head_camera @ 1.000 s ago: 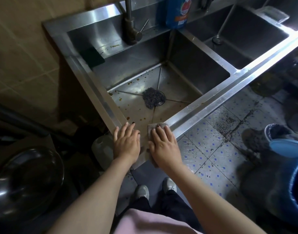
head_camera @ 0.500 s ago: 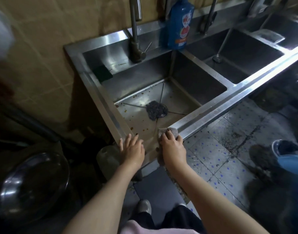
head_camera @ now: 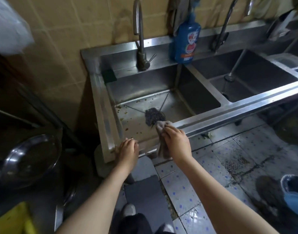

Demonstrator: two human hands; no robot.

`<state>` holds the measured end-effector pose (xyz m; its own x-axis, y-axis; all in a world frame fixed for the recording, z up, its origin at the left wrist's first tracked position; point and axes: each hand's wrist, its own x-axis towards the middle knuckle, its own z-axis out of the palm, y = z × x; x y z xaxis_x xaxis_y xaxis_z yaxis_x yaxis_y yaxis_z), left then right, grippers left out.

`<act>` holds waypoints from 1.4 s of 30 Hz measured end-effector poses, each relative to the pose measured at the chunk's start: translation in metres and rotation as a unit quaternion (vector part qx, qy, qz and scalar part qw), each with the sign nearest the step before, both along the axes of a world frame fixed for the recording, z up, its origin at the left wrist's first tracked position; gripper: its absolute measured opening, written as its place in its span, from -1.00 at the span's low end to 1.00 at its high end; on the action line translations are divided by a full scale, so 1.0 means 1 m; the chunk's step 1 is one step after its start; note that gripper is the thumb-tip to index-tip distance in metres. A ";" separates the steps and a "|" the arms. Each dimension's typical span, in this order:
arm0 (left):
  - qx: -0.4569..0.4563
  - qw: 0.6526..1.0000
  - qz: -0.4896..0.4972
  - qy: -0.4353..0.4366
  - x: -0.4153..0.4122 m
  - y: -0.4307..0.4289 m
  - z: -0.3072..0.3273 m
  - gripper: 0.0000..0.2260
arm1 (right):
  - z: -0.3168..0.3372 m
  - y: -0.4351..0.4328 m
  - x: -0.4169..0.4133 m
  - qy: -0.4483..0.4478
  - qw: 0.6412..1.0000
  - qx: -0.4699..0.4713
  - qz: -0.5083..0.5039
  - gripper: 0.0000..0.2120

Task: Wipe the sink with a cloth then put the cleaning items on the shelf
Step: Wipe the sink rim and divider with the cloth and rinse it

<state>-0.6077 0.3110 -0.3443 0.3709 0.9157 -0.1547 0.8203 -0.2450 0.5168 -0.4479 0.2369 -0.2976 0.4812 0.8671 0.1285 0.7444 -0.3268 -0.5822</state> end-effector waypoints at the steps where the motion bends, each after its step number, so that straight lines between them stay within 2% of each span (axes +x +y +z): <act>1: -0.002 1.000 0.004 -0.014 0.007 -0.006 0.004 -0.70 | 0.005 -0.002 0.008 0.002 1.000 0.008 0.005 -0.75; 8: -0.012 0.999 0.007 -0.042 0.042 -0.021 0.018 -0.70 | 0.021 -0.001 0.044 0.042 0.999 0.029 -0.012 -0.73; 17: -0.010 0.993 0.047 -0.112 0.086 0.006 0.002 -0.72 | 0.008 0.019 0.080 0.050 0.998 -0.031 0.021 -0.73; 22: 0.011 0.994 0.032 -0.106 0.098 0.018 -0.011 -0.73 | -0.002 0.032 0.091 0.049 0.994 -0.082 0.048 -0.70; 26: 0.016 0.995 0.034 -0.090 0.097 0.021 -0.017 -0.73 | -0.004 0.038 0.094 0.052 0.994 -0.071 0.059 -0.71; 32: 0.017 0.996 0.076 -0.045 0.103 0.023 -0.021 -0.73 | -0.013 0.048 0.106 0.026 0.987 -0.094 0.128 -0.69; 36: 0.025 0.991 0.112 -0.062 0.124 0.020 -0.019 -0.77 | -0.019 0.056 0.121 0.019 0.976 -0.093 0.194 -0.69; 42: 0.045 0.980 0.182 -0.062 0.155 0.007 -0.016 -0.83 | -0.028 0.058 0.142 0.013 0.963 -0.036 0.266 -0.72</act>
